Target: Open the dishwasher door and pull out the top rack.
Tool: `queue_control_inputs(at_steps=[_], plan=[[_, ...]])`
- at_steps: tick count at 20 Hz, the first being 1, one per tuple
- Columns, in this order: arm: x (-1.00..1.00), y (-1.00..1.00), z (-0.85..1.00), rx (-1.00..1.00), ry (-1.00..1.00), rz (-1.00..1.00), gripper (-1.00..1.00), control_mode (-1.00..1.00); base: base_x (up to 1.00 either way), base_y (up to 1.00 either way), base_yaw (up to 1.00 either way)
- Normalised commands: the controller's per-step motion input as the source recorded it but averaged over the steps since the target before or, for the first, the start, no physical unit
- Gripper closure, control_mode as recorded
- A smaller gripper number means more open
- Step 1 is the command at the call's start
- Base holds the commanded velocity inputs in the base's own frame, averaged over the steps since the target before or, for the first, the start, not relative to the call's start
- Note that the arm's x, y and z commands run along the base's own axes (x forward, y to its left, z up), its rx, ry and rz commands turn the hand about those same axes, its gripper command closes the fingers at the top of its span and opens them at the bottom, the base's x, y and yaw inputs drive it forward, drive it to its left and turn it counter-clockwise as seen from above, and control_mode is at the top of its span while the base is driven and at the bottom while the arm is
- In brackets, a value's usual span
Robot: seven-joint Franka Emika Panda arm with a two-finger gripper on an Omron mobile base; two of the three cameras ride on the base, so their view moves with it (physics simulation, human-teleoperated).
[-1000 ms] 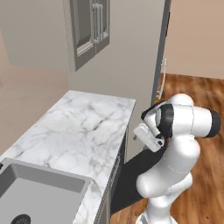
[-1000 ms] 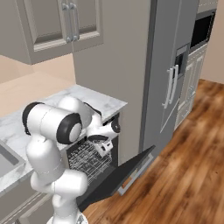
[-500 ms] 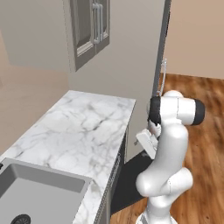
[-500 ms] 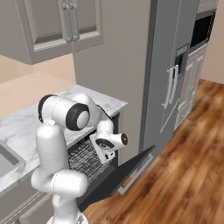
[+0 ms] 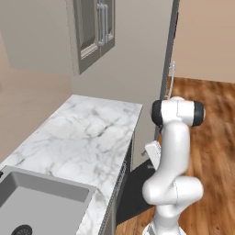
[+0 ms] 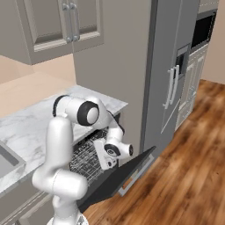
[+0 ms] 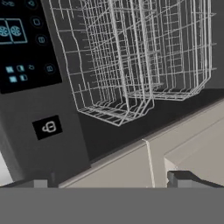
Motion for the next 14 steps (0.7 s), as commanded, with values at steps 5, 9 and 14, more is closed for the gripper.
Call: queue_control_inputs(at_steps=[5, 9, 14], plan=[[0.2, 0.0, -0.13, 0.11, 0.0, 0.04, -1.0, -1.0, 0.0, 0.0, 0.0], [0.26, 0.0, -0.06, 0.07, 0.0, 0.03, -1.0, -1.0, 0.0, 0.0, 0.0], [0.29, 0.05, -0.09, 0.04, 0.0, 0.02, -1.0, -1.0, 0.0, 0.0, 0.0]])
